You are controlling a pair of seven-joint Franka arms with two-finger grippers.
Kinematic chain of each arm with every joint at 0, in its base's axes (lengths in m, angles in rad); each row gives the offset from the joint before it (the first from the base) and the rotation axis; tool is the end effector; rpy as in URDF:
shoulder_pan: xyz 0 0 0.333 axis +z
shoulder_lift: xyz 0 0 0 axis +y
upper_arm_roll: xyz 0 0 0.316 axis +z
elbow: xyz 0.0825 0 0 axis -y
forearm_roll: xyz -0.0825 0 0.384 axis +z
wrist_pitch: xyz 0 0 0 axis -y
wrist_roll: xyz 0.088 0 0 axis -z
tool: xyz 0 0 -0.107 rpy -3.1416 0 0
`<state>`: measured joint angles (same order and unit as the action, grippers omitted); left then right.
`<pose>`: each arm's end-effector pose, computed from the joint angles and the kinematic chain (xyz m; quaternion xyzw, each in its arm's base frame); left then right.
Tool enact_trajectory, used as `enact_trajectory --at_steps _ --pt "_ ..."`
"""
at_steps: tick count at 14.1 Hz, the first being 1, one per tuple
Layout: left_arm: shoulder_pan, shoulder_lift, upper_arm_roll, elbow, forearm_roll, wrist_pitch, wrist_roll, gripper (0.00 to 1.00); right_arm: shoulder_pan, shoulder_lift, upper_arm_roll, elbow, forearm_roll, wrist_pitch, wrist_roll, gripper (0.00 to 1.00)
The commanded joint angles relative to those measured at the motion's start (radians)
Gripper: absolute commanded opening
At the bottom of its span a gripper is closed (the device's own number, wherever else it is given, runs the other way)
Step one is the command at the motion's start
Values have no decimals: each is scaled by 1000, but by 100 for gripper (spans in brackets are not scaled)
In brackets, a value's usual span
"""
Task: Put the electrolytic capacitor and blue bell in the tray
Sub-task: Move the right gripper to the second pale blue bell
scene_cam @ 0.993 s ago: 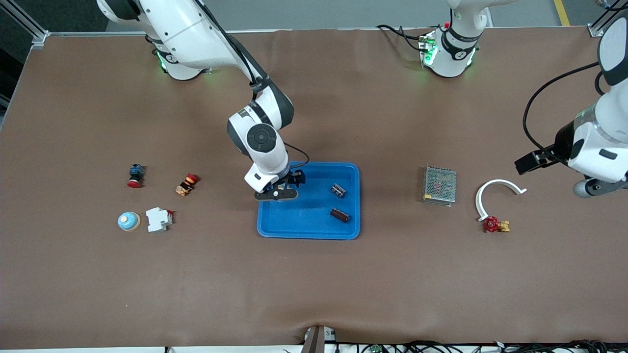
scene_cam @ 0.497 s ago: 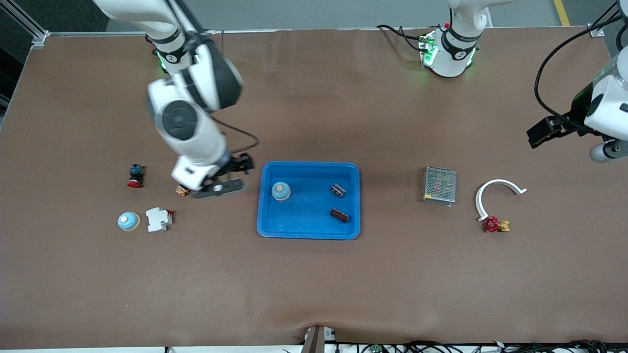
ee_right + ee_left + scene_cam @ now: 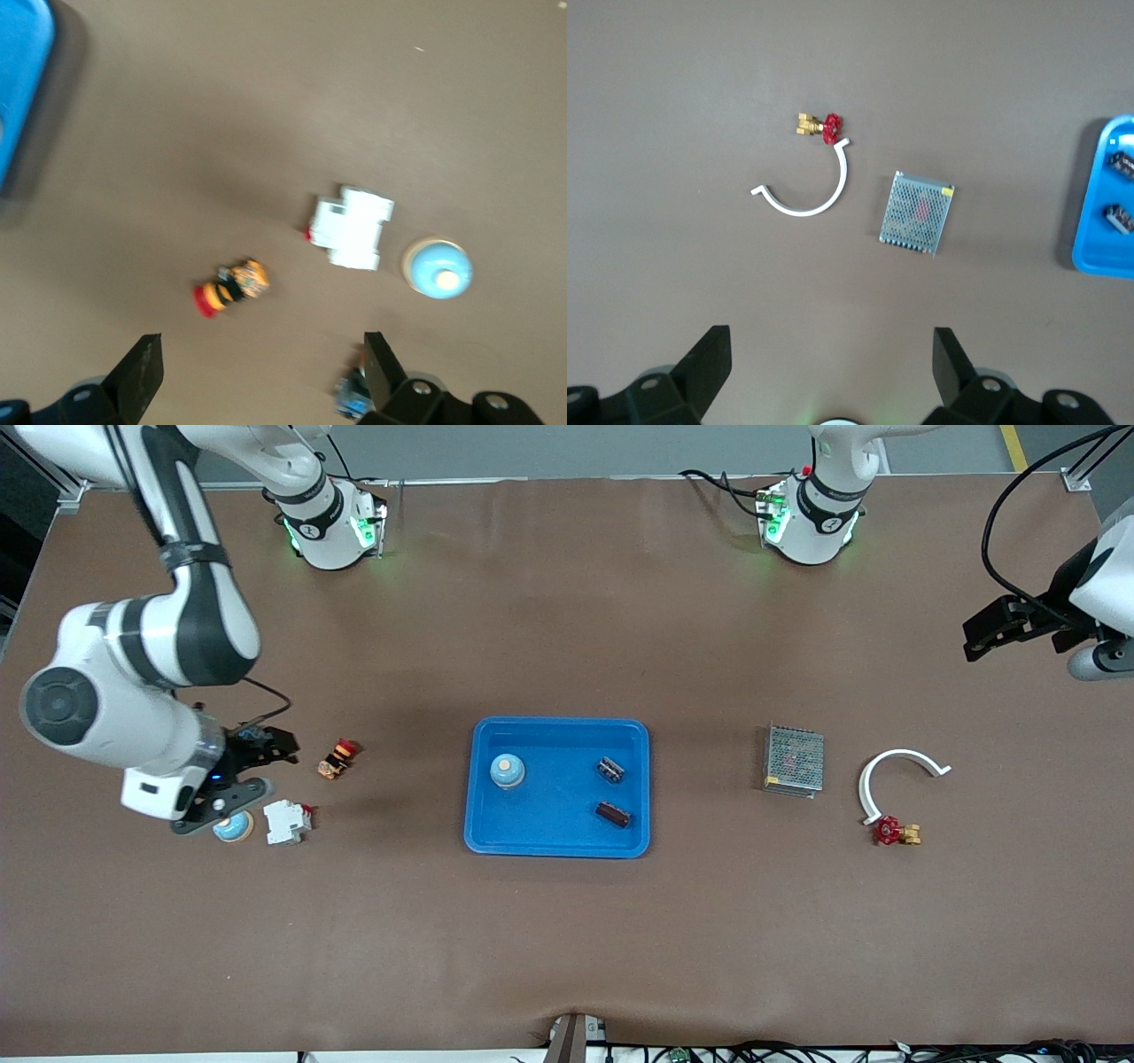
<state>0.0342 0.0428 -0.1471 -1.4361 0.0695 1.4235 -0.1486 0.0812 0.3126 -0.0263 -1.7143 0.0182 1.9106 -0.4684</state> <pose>0.5502 -0.0520 0.6513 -0.9989 -0.0220 0.0231 0.0347 0.6307 0.0373 0.3968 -0.9651 -0.2552 0.0559 0.0161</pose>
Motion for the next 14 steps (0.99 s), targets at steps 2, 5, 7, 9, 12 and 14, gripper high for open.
enact_trajectory --at_steps 2,5,7,9,12,14 --pt "-45 -135 61 -174 -39 75 27 100 -109 22 22 -8 -11 68 -189 100" --pt "-60 -161 64 -199 -43 74 27 100 -175 95 22 -4 -11 155 -307 100" --pt "-102 -173 96 -211 -42 72 27 100 -202 150 22 -2 -11 208 -364 100" --pt "-102 -176 97 -210 -43 71 30 100 -205 189 22 -2 -9 235 -386 100" --pt "-99 -166 90 -205 -43 69 49 100 -204 265 22 -1 -11 312 -389 100" --pt "-100 -159 92 -202 -42 69 60 100 -205 304 22 19 -11 340 -429 100"
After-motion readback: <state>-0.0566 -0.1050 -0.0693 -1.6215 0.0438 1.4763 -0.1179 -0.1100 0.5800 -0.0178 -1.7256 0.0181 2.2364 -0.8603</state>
